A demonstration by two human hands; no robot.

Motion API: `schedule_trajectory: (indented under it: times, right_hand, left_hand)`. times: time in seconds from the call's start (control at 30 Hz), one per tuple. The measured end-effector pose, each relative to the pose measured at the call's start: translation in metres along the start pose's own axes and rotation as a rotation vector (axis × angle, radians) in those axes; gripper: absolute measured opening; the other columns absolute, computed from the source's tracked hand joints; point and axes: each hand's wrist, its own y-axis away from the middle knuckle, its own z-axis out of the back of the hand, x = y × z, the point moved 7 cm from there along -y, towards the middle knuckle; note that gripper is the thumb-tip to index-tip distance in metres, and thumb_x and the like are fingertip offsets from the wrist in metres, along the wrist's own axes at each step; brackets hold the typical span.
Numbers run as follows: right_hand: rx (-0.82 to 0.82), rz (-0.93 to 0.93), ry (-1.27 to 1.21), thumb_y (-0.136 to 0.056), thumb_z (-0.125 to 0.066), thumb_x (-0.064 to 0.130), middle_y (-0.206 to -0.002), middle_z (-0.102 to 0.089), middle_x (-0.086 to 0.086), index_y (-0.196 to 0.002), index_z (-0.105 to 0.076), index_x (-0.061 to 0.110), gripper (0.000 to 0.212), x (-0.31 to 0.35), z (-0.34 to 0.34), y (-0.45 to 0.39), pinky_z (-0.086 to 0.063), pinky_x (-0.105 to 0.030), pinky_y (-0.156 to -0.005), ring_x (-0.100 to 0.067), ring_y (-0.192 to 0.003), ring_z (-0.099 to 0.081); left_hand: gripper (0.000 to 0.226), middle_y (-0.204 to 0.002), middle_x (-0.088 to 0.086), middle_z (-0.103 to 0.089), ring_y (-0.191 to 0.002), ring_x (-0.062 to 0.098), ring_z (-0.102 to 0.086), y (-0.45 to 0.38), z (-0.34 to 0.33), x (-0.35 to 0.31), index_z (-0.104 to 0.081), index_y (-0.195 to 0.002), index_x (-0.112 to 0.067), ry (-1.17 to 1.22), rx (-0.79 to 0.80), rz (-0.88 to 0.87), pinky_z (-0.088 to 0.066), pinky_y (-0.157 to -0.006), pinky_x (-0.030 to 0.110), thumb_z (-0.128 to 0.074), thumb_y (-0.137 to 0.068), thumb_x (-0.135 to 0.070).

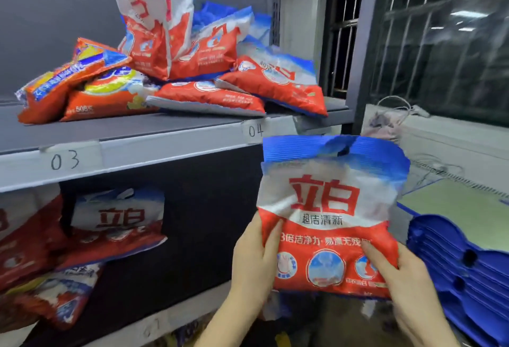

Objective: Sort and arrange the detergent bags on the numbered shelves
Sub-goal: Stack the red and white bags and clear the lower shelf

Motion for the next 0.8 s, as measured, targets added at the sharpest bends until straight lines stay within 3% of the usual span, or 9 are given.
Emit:
schedule_trajectory:
  times: [0.2, 0.27, 0.33, 0.4, 0.5, 0.6, 0.67, 0.73, 0.8]
  right_hand:
    - [0.054, 0.365, 0.004, -0.085, -0.063, 0.022, -0.077, -0.074, 0.012, -0.086, -0.067, 0.023, 0.003, 0.132, -0.002, -0.028, -0.055, -0.019, -0.061, -0.003, -0.064, -0.068]
    - [0.095, 0.47, 0.027, -0.083, -0.067, 0.033, -0.086, -0.075, 0.005, -0.083, -0.068, 0.031, 0.003, 0.177, -0.025, -0.053, -0.057, -0.033, -0.074, -0.013, -0.077, -0.07]
    - [0.108, 0.573, 0.063, -0.076, -0.064, 0.046, -0.092, -0.073, -0.002, -0.079, -0.068, 0.036, 0.011, 0.215, -0.051, -0.088, -0.054, -0.048, -0.084, -0.025, -0.089, -0.069]
    - [0.106, 0.645, 0.089, -0.08, -0.063, 0.039, -0.096, -0.071, -0.008, -0.082, -0.068, 0.026, 0.014, 0.25, -0.079, -0.125, -0.052, -0.049, -0.087, -0.028, -0.092, -0.067]
    - [0.107, 0.621, 0.186, -0.089, -0.062, 0.027, -0.099, -0.067, -0.013, -0.099, -0.067, 0.007, 0.023, 0.286, -0.117, -0.193, -0.052, -0.041, -0.085, -0.026, -0.09, -0.065]
    - [0.141, 0.426, 0.343, -0.083, -0.068, 0.033, -0.109, -0.065, -0.018, -0.111, -0.061, -0.004, 0.046, 0.278, -0.135, -0.253, -0.052, -0.039, -0.077, -0.03, -0.091, -0.064]
    - [0.184, 0.341, 0.622, -0.084, -0.067, 0.036, -0.106, -0.062, -0.018, -0.111, -0.058, -0.005, 0.05, 0.259, -0.142, -0.27, -0.044, -0.032, -0.068, -0.028, -0.086, -0.058]
    - [0.179, 0.381, 0.918, -0.09, -0.06, 0.032, -0.109, -0.06, -0.023, -0.107, -0.058, -0.004, 0.04, 0.251, -0.148, -0.274, -0.036, -0.03, -0.063, -0.032, -0.089, -0.055]
    - [0.136, 0.457, 1.017, -0.094, -0.053, 0.031, -0.113, -0.059, -0.028, -0.1, -0.058, -0.004, 0.036, 0.252, -0.152, -0.272, -0.033, -0.031, -0.066, -0.037, -0.091, -0.053]
  left_hand:
    - [0.014, -0.08, -0.026, -0.062, -0.075, -0.016, -0.058, -0.05, 0.017, -0.13, -0.055, -0.091, -0.04, -0.118, -0.121, -0.397, -0.04, -0.065, 0.002, -0.051, -0.095, -0.026]
    - [0.011, -0.085, -0.017, -0.062, -0.075, -0.013, -0.056, -0.086, 0.035, -0.165, -0.06, -0.095, -0.023, -0.194, -0.188, -0.503, -0.038, -0.068, 0.003, -0.05, -0.097, -0.019]
    - [0.028, -0.103, 0.0, -0.067, -0.095, 0.004, -0.06, -0.129, 0.05, -0.196, -0.063, -0.108, -0.006, -0.291, -0.227, -0.543, -0.043, -0.082, 0.014, -0.047, -0.096, -0.026]
    - [0.039, -0.119, 0.007, -0.064, -0.113, 0.018, -0.057, -0.17, 0.059, -0.224, -0.063, -0.12, -0.008, -0.362, -0.235, -0.524, -0.04, -0.091, 0.02, -0.043, -0.094, -0.029]
    - [0.035, -0.129, 0.016, -0.058, -0.121, 0.025, -0.051, -0.234, 0.065, -0.243, -0.061, -0.123, -0.006, -0.602, -0.333, -0.388, -0.032, -0.086, 0.02, -0.04, -0.099, -0.021]
    - [0.037, -0.131, 0.02, -0.055, -0.12, 0.032, -0.05, -0.276, 0.053, -0.23, -0.056, -0.124, 0.0, -0.791, -0.292, -0.234, -0.034, -0.089, 0.029, -0.039, -0.099, -0.02]
    - [0.035, -0.128, 0.022, -0.055, -0.117, 0.034, -0.051, -0.291, 0.038, -0.218, -0.054, -0.123, 0.003, -0.938, -0.225, -0.218, -0.039, -0.089, 0.034, -0.038, -0.098, -0.017]
    - [0.034, -0.12, 0.024, -0.059, -0.111, 0.036, -0.054, -0.299, 0.027, -0.216, -0.057, -0.115, 0.005, -1.065, -0.209, -0.276, -0.041, -0.085, 0.036, -0.037, -0.098, -0.016]
    - [0.034, -0.115, 0.023, -0.062, -0.107, 0.036, -0.055, -0.302, 0.024, -0.219, -0.06, -0.108, 0.004, -1.134, -0.234, -0.308, -0.039, -0.076, 0.034, -0.038, -0.097, -0.019]
